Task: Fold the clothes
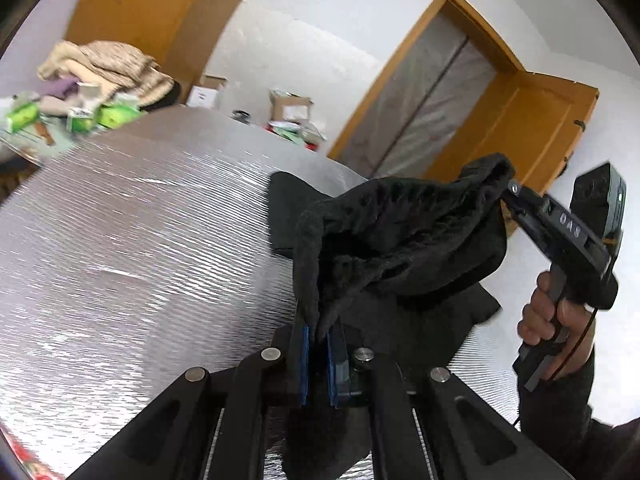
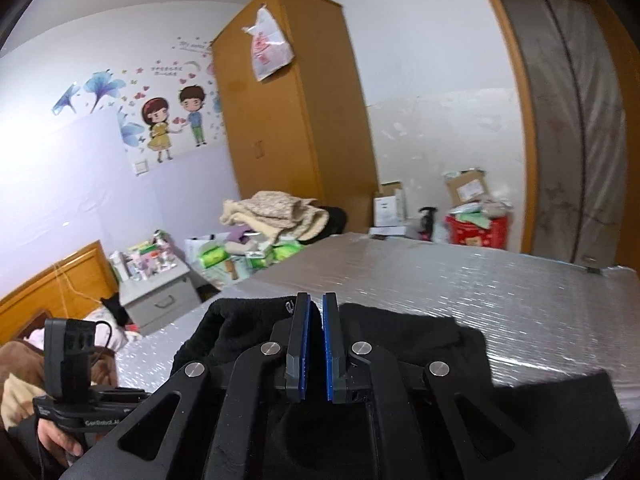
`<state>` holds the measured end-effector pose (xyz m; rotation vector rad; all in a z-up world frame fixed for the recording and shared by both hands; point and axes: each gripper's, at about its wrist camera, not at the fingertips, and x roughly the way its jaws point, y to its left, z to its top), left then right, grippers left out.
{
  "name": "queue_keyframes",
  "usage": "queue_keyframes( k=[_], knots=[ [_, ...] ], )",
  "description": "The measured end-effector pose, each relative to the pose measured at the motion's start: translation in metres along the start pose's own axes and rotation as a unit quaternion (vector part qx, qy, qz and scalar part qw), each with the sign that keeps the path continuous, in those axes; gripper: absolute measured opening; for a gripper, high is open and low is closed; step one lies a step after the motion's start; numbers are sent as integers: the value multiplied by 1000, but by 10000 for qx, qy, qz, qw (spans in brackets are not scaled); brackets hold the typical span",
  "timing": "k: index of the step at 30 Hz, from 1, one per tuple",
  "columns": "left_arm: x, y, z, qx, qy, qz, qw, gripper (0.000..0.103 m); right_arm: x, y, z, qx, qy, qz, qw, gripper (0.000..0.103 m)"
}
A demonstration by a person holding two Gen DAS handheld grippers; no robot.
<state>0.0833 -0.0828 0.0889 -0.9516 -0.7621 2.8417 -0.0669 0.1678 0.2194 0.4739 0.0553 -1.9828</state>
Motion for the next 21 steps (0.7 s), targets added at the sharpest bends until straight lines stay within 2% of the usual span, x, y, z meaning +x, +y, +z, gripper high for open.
queue_keyframes(
  k=[2,5,7,9,13,15,21],
  knots=[
    [6,19,4,-106,6,239,9997,7,21,11,5,-101,112,128,9998,8],
    [18,36,5,-414,174,589,9973,7,61,17,2,-200,596,25,9980,8],
    [19,52,-3,-569,317,756,9950,7,76,13,-3,-92,842,-67,9964,13],
    [19,62,-9,-740,467,760,9933,7,80,4,-10,78,954,-63,9954,29],
    [18,65,-16,-785,548,718,9928,7,69,-7,-25,126,1025,34,9946,33],
    [20,65,-15,-770,551,707,9930,7,64,-3,-33,-18,1110,260,9935,40],
    [27,68,-11,-826,542,624,9931,7,58,30,-62,-679,1527,1039,9804,40]
  ],
)
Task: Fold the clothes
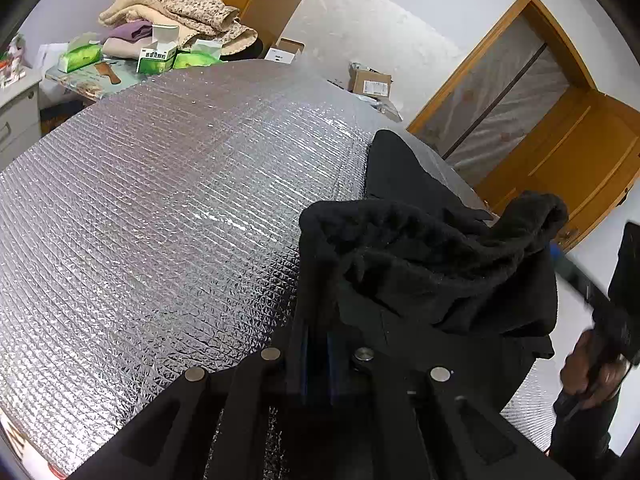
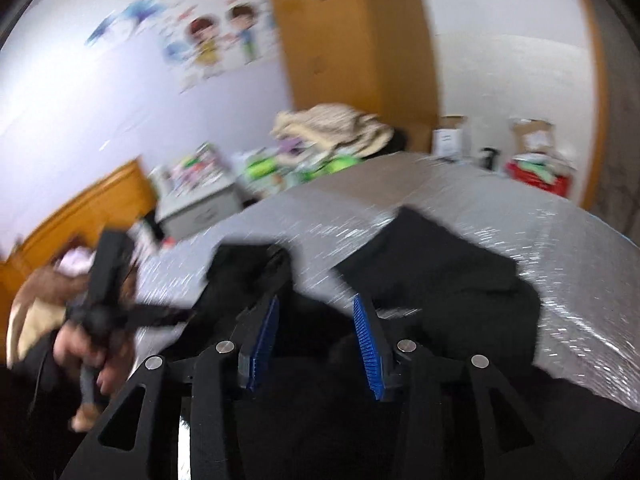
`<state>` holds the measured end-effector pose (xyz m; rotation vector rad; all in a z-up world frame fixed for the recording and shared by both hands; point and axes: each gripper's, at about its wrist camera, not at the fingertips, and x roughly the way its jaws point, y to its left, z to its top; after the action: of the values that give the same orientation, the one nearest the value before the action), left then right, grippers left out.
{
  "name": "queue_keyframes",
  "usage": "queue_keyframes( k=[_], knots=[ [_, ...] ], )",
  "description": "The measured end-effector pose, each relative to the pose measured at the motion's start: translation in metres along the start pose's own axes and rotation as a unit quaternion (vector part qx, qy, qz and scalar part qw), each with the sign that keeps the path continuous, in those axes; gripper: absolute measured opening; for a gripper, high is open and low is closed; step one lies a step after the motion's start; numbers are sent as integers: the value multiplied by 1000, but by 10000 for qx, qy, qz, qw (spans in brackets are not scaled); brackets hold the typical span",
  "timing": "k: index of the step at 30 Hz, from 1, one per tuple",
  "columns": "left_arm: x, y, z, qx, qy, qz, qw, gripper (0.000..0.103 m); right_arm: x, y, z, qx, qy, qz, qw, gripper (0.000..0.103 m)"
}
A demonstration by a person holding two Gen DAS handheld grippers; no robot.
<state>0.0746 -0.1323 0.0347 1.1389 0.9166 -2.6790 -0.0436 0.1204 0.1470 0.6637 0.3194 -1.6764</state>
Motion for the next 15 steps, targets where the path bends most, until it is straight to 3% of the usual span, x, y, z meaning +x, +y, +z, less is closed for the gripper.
queue_keyframes(
  k=[8,15],
  knots=[
    [-4,1,-4,33,-13,-45,10000,7,29,32,-19,-577,614,364,9958,40],
    [-3,1,-2,12,11,-72,10000,7,1,46,-19,-851,268,513,9947,41]
  ],
)
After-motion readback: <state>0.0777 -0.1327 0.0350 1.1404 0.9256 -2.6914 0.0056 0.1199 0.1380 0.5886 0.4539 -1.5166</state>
